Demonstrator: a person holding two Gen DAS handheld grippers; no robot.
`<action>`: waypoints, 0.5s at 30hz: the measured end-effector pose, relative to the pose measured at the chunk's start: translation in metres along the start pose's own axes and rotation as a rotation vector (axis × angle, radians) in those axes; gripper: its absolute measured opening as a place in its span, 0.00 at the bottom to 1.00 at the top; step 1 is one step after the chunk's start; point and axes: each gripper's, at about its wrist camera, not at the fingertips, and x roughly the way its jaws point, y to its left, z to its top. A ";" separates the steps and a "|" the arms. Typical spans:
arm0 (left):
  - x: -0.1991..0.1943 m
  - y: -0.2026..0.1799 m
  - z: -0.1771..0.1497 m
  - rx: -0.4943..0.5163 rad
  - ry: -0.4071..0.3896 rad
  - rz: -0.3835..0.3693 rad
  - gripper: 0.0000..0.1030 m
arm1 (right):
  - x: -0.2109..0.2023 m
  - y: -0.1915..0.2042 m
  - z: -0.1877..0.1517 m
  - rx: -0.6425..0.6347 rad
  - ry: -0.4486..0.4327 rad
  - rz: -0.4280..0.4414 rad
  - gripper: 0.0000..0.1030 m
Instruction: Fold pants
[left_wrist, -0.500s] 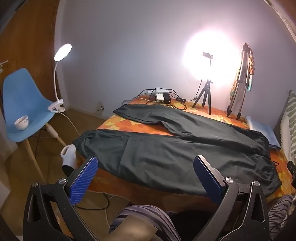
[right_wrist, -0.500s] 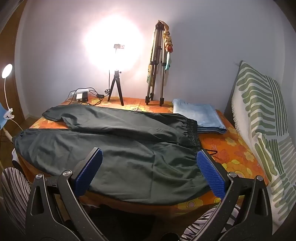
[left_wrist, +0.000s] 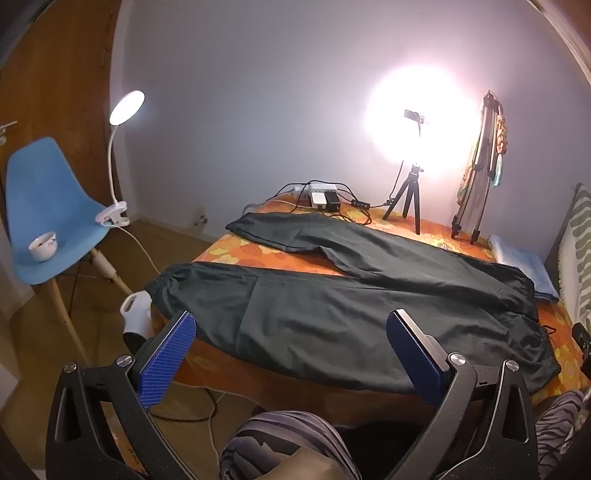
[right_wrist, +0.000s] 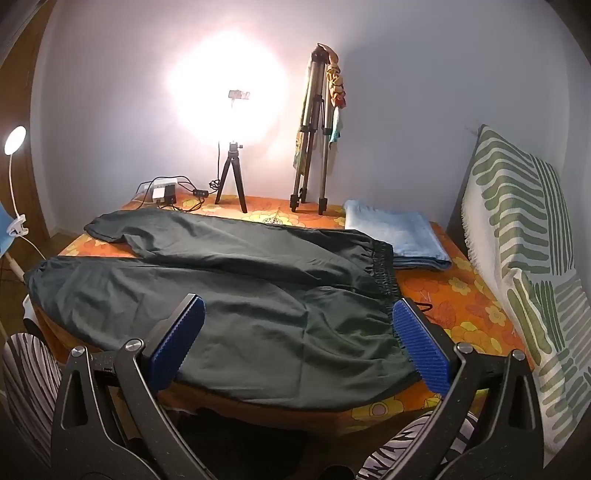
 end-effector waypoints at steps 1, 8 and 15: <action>0.000 -0.001 0.000 0.001 -0.001 0.000 1.00 | -0.001 -0.001 0.000 0.000 0.000 0.001 1.00; -0.003 0.001 0.001 0.004 -0.015 -0.008 1.00 | -0.002 -0.002 0.000 -0.001 -0.001 -0.003 1.00; -0.003 0.000 0.000 0.015 -0.024 -0.009 1.00 | -0.002 0.000 -0.002 -0.003 -0.002 -0.004 1.00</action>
